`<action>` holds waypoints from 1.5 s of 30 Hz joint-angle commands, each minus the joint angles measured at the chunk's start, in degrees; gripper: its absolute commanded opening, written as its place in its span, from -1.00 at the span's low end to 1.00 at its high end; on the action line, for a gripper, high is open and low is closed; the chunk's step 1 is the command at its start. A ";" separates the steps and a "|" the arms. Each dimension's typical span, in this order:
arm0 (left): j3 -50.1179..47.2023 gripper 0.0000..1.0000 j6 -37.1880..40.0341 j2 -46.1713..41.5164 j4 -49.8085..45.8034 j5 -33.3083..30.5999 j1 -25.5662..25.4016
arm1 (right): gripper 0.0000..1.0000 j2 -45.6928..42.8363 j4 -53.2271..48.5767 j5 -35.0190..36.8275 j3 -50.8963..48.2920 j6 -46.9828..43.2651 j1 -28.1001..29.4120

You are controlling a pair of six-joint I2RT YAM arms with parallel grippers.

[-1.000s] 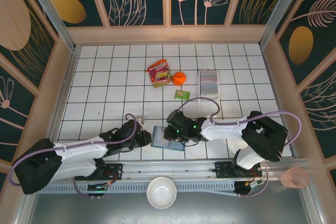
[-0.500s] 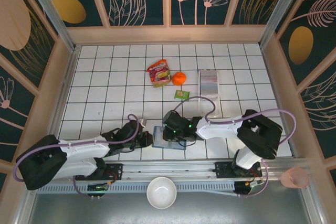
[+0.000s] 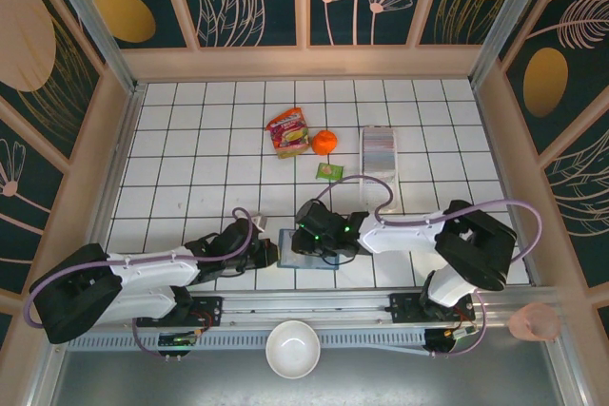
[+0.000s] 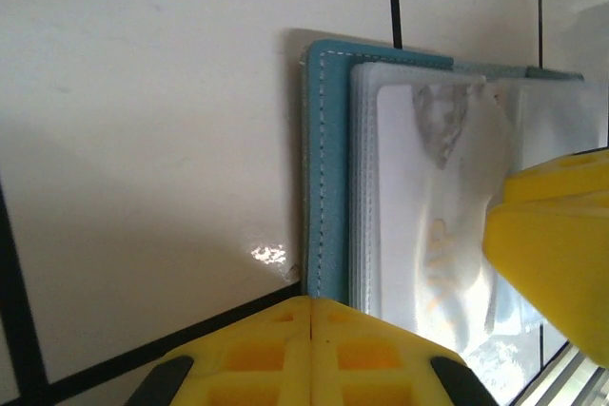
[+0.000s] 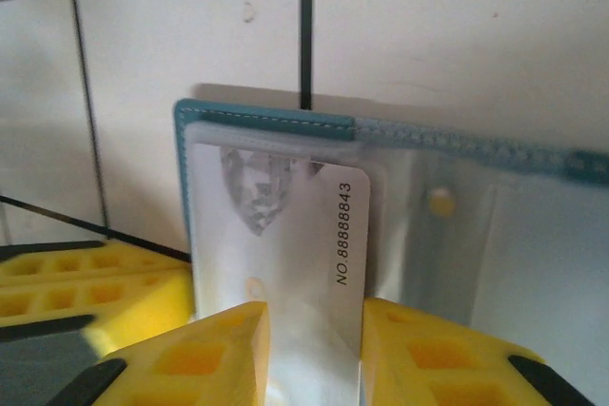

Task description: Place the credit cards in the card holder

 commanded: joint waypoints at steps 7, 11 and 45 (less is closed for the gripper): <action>-0.78 -0.91 -0.89 -0.52 1.13 0.56 -0.62 | -0.30 -1.61 3.56 -1.47 -0.89 2.29 1.14; -0.63 -0.91 -0.80 -0.43 0.57 0.14 -0.61 | -0.26 0.30 3.04 -2.12 0.89 0.96 1.40; 4.41 -0.50 2.30 0.10 -1.44 0.76 -0.62 | 0.12 -5.85 -19.62 13.35 -0.67 8.52 6.76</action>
